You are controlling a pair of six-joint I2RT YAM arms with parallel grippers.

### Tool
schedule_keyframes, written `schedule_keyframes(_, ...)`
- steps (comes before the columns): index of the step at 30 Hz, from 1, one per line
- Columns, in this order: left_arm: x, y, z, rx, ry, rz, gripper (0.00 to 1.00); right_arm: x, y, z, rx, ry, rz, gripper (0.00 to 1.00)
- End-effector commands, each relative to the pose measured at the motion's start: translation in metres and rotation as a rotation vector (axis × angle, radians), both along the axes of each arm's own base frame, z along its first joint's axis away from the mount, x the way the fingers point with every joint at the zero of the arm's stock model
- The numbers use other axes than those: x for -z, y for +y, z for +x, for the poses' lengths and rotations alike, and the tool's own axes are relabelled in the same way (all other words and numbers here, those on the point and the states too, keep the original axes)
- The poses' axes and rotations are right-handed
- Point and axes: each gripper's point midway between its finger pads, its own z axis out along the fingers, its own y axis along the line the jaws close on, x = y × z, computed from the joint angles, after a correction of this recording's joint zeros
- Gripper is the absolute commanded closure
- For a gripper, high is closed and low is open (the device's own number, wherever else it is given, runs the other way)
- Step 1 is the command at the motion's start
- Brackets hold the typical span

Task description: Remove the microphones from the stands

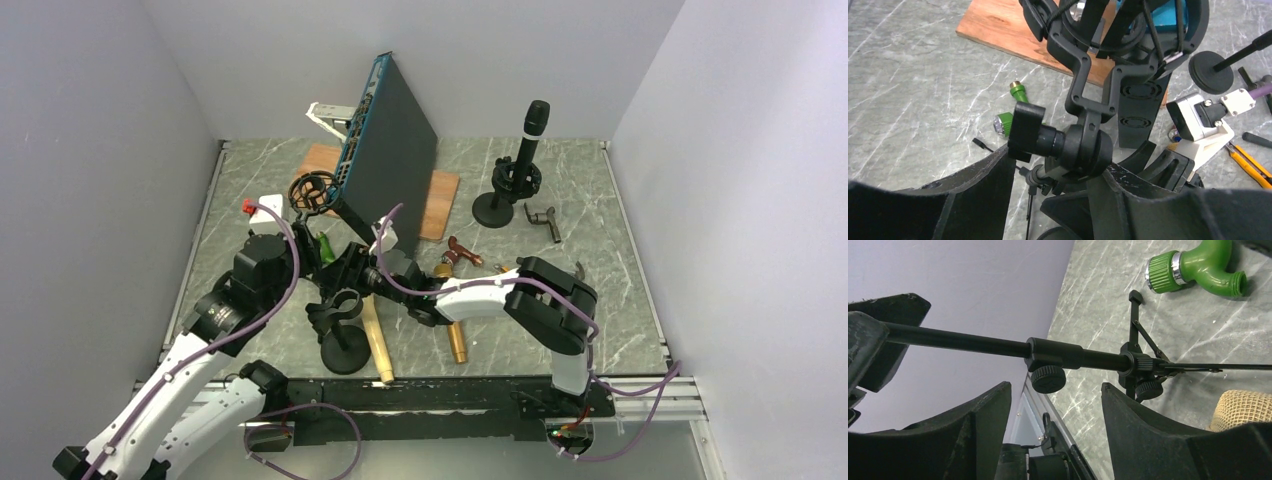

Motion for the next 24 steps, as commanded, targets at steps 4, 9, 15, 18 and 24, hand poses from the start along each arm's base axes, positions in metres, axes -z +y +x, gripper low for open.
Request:
schedule_keyframes(4,-0.003,-0.011,0.002,0.059,-0.082,-0.051,0.47,-0.025,-0.009,0.002,0.029,-0.065,0.042,0.32)
schedule_keyframes(9,-0.001,-0.018,0.011,0.106,-0.131,-0.008,0.70,-0.020,-0.022,0.000,0.043,-0.069,0.023,0.32)
schedule_keyframes(15,-0.005,-0.016,0.017,0.089,-0.118,0.036,0.91,-0.027,-0.035,0.003,0.053,-0.082,0.025,0.31)
schedule_keyframes(18,-0.012,-0.009,0.014,0.067,-0.124,0.045,1.00,-0.036,-0.034,0.003,0.029,-0.114,0.025,0.30)
schedule_keyframes(24,-0.046,0.021,-0.008,-0.017,-0.193,0.033,1.00,-0.050,-0.027,-0.001,-0.029,-0.171,-0.010,0.30)
